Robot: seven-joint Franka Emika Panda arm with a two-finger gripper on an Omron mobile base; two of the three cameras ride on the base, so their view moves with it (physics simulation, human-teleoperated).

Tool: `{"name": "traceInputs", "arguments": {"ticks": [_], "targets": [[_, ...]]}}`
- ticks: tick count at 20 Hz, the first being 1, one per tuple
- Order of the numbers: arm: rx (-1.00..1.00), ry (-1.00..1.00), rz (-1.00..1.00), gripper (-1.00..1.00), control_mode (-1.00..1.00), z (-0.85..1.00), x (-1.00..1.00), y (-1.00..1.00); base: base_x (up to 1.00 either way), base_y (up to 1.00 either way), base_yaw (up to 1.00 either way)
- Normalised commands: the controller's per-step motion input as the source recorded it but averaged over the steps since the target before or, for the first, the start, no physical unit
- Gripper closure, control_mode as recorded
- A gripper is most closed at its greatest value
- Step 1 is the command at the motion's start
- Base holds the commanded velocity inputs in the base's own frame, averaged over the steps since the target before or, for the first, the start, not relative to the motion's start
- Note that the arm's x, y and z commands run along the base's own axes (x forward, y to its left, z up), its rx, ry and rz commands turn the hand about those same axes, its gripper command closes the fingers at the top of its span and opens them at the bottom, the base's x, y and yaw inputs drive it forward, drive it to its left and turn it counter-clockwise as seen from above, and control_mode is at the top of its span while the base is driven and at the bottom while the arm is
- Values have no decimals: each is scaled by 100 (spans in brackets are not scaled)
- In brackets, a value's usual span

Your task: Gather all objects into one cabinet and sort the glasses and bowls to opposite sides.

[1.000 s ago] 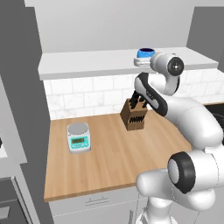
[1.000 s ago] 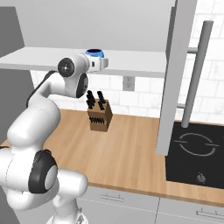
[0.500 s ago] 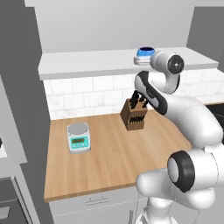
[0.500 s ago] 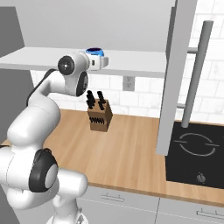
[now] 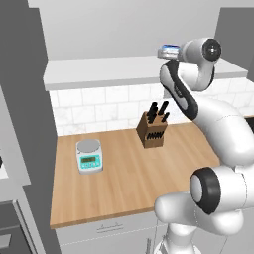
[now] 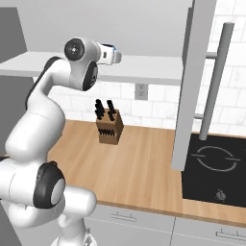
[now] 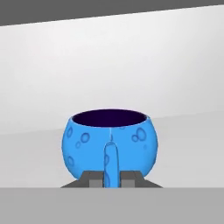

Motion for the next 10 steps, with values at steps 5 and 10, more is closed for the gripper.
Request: {"name": "traceInputs", "arguments": {"ticks": [5, 10], "targets": [[12, 8, 0, 100, -100, 41, -47, -9, 0, 0, 0], [4, 8, 0, 100, -100, 1, -78, -2, 0, 0, 0]]}}
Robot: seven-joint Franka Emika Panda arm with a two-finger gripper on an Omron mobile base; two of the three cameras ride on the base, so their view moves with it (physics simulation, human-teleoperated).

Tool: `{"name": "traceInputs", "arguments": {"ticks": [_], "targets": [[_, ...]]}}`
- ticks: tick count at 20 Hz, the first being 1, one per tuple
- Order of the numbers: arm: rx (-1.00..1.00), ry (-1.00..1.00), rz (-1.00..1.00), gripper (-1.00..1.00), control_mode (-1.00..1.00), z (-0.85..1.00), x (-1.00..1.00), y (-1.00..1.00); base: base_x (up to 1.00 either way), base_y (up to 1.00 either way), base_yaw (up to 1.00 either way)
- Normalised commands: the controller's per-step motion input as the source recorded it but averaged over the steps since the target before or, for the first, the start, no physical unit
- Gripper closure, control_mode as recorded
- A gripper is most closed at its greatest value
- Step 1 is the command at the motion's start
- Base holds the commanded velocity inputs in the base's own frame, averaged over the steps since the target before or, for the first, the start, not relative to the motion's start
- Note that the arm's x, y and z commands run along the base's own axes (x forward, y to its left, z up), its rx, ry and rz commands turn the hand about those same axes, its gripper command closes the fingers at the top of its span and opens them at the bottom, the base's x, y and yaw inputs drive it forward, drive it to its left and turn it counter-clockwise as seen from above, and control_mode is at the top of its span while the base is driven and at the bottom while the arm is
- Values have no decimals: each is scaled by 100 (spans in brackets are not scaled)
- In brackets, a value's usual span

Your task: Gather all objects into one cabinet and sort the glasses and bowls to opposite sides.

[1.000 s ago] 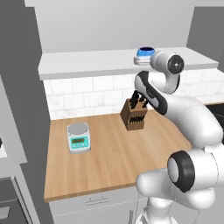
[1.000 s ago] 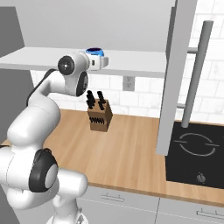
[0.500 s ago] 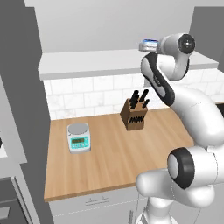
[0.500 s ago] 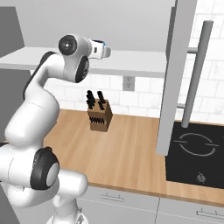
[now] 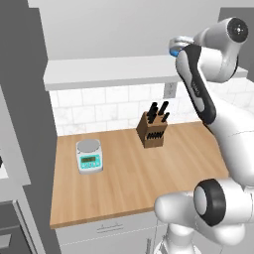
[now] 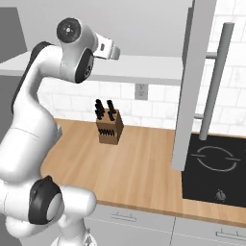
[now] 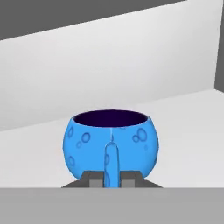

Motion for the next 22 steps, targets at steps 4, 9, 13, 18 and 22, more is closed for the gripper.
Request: {"name": "traceInputs", "arguments": {"ticks": [4, 9, 13, 18, 22], "targets": [[12, 2, 0, 100, -100, 14, -98, 0, 0, 0, 0], [10, -2, 0, 100, -100, 9, -100, 0, 0, 0, 0], [1, -1, 0, 100, -100, 0, -94, 24, 0, 0, 0], [0, -3, 0, 100, -100, -2, -100, 28, 0, 0, 0], [0, -3, 1, 100, -100, -12, -100, 10, 0, 0, 0]]}}
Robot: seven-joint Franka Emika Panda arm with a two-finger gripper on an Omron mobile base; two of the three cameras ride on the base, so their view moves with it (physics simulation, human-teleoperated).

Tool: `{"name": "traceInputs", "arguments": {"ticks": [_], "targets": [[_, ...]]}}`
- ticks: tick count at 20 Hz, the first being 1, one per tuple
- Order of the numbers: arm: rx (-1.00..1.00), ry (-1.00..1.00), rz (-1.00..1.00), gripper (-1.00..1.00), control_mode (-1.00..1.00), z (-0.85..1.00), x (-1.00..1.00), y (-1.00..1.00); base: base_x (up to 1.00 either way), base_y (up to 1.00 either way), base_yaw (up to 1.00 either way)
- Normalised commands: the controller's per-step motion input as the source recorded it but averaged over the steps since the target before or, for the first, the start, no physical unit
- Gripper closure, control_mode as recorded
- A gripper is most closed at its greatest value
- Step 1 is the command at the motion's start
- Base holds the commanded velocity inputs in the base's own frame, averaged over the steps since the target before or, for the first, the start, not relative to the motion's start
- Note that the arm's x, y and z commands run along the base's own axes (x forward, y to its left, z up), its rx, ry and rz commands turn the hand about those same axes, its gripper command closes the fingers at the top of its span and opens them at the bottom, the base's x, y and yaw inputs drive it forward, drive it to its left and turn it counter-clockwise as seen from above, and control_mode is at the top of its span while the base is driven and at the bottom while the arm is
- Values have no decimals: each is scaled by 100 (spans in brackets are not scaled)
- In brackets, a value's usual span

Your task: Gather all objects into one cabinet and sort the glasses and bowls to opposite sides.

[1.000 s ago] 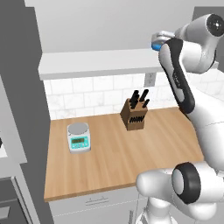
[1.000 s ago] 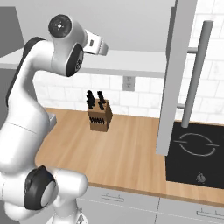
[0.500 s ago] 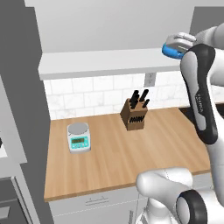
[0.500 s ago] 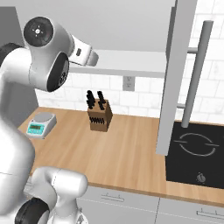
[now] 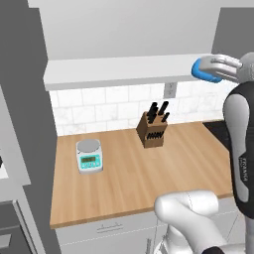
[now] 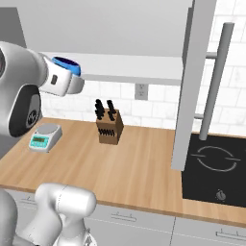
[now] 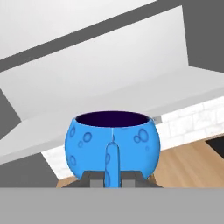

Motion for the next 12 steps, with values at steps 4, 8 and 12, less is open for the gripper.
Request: {"name": "traceInputs", "arguments": {"ticks": [4, 8, 12], "targets": [[-1, -1, 2, 100, -100, -32, -86, 5, 0, 0, 0], [-3, 0, 3, 100, -100, -19, -46, 7, 0, 0, 0], [-6, 0, 1, 100, -100, -14, -25, 17, 0, 0, 0]]}}
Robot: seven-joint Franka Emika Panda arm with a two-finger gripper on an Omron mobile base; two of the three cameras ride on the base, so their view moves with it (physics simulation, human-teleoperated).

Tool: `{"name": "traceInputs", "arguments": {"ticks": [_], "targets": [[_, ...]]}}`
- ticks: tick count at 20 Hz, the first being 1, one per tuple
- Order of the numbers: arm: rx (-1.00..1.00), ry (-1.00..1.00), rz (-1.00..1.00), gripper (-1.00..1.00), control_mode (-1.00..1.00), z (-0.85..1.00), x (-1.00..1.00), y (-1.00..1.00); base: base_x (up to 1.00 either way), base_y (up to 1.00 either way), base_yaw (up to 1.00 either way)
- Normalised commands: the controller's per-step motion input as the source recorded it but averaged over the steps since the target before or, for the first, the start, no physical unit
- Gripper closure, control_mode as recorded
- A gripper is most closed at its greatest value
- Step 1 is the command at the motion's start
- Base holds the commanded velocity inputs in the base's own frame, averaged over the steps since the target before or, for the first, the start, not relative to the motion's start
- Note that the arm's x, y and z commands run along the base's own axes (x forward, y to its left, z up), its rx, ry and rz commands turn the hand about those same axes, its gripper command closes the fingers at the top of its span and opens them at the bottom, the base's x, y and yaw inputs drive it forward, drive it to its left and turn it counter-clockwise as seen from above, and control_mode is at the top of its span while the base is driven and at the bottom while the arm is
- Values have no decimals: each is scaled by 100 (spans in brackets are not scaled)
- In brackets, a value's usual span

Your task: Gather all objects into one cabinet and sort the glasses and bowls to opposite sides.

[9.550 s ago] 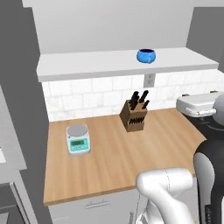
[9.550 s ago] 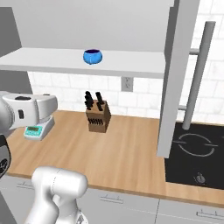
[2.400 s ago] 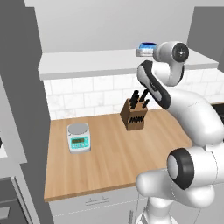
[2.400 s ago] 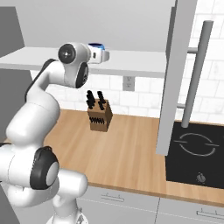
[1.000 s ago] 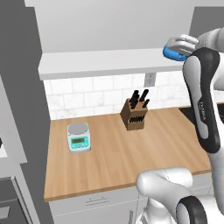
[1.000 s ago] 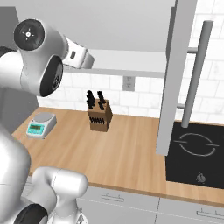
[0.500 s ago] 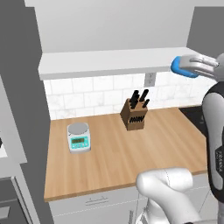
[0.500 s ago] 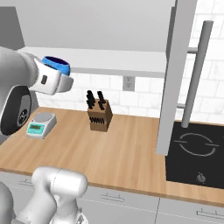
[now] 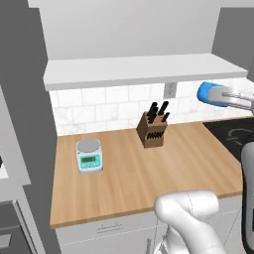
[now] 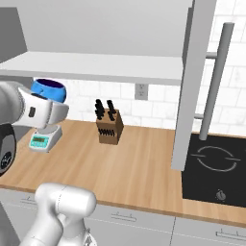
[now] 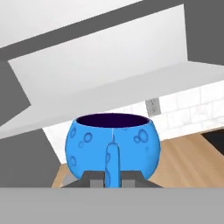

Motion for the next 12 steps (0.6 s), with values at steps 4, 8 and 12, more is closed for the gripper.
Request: {"name": "traceInputs", "arguments": {"ticks": [4, 8, 12], "targets": [[0, 0, 0, 100, 100, 0, 0, 0, -78, 11, 0], [0, 0, 0, 100, 100, 0, 0, 0, -100, 0, -1], [0, 0, 0, 100, 100, 0, 0, 0, -95, 8, -5]]}}
